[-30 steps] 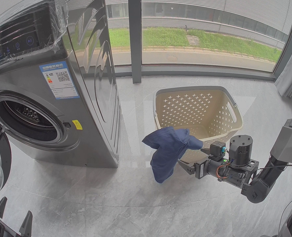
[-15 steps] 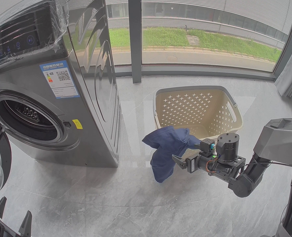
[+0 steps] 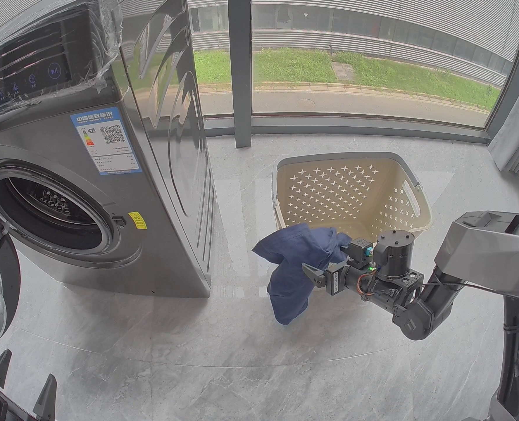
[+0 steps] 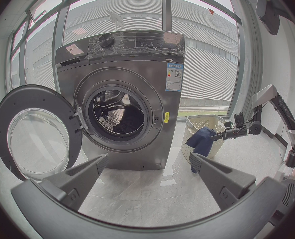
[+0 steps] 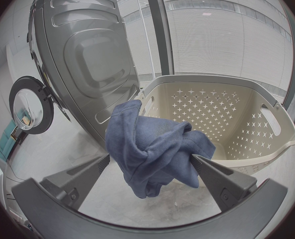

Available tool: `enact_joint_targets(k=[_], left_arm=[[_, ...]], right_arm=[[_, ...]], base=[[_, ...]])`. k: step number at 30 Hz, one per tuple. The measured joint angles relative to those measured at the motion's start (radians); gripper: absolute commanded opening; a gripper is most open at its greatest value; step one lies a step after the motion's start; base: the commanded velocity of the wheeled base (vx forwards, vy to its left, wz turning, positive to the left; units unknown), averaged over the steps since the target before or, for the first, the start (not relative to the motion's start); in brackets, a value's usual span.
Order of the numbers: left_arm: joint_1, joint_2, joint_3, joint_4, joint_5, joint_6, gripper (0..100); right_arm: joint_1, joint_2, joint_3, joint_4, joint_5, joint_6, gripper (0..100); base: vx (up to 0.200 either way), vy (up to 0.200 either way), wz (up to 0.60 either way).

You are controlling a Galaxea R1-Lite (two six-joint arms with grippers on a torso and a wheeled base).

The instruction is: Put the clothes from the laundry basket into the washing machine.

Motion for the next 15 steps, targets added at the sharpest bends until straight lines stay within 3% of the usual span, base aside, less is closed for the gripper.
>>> enact_joint_targets(k=[3,4,15], left_arm=[[0.0,0.0,0.0,0.0,0.0,0.0,100],[0.0,0.0,0.0,0.0,0.0,0.0,100],[0.0,0.0,0.0,0.0,0.002,0.0,100]], right_arm=[[-0.005,0.012,-0.02,-0.001,0.0,0.0,100],[-0.006,0.015,-0.026,-0.001,0.0,0.0,0],[-0.009,0.03,-0.047,-0.004,0.003,0.0,0]], base=[[0.0,0.0,0.0],[0.0,0.0,0.0],[0.0,0.0,0.0]])
